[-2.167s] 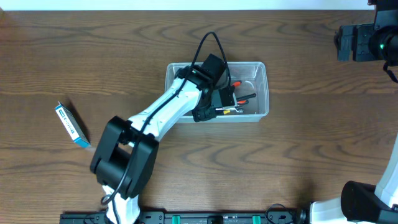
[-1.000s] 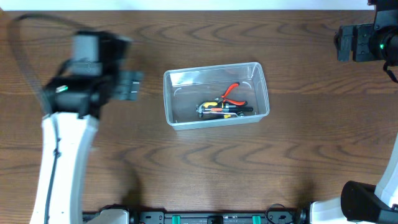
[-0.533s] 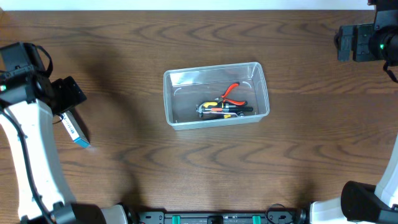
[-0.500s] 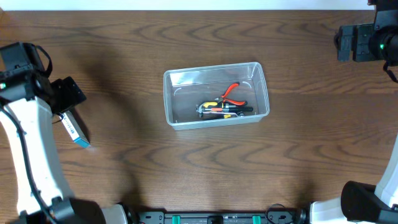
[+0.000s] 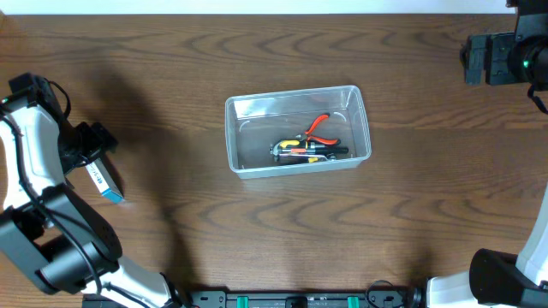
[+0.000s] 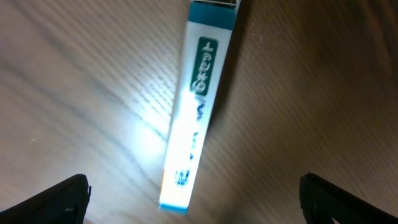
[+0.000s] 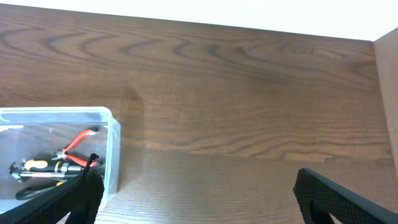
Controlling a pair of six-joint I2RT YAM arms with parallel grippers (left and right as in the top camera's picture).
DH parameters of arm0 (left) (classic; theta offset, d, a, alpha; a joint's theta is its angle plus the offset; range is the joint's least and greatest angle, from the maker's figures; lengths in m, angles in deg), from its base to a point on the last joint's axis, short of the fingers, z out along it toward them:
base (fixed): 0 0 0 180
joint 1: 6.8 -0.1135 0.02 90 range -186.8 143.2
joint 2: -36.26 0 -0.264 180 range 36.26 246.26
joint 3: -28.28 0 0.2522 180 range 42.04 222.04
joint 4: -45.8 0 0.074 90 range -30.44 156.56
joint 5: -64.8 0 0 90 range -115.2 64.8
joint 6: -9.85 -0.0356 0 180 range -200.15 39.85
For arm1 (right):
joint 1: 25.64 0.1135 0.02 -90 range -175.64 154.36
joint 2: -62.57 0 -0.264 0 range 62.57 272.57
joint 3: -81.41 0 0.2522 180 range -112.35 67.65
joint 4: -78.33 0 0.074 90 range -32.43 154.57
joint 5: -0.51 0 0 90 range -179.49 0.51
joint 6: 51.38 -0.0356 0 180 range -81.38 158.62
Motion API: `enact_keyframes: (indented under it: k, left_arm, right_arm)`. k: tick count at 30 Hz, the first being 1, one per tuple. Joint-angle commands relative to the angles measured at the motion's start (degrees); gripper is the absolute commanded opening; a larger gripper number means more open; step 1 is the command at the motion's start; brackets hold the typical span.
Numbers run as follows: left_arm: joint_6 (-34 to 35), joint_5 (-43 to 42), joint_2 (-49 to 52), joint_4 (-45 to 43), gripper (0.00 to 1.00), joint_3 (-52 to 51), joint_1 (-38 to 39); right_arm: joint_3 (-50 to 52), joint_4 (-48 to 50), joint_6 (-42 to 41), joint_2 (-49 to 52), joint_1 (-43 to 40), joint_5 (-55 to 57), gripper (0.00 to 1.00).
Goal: Pack container
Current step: 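Move the left gripper over the blue-white screwdriver box, then lower the left gripper and grasp the box by its end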
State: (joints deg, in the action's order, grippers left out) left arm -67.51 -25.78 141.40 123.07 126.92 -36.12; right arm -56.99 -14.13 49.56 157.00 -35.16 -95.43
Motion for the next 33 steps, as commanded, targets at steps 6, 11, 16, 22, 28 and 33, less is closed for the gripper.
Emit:
enact_keyframes:
  k: [6, 11, 16, 22, 28, 33]
  left_arm:
    - [-1.53, -0.5, 7.45, -1.86, 0.98, -0.35, -0.13]
    - [-4.39, -0.48, 9.97, -3.89, 0.98, -0.35, -0.13]
    - [-4.9, -0.46, 10.97, -5.11, 0.98, -0.35, -0.13]
    - [-4.92, -0.46, 10.97, -5.57, 0.92, -0.35, -0.13]
    - [-4.92, -0.46, 10.97, -5.6, 0.78, -0.35, -0.13]
    - [-4.9, -0.28, 10.97, -5.99, 0.78, -0.35, -0.13]
  right_arm:
    - [0.24, -1.05, 0.28, 0.09, 0.07, 0.87, 0.99]
    - [0.24, -1.07, 0.26, 0.09, 0.07, 1.29, 0.99]
    - [0.24, -1.22, 0.28, 0.09, 0.07, 1.29, 0.99]
    - [0.24, -1.75, 0.28, 0.09, 0.07, 1.46, 0.99]
    - [0.24, -1.75, 0.28, 0.09, 0.07, 1.46, 0.99]
    - [0.24, -1.81, 0.28, 0.09, 0.07, 1.46, 0.99]
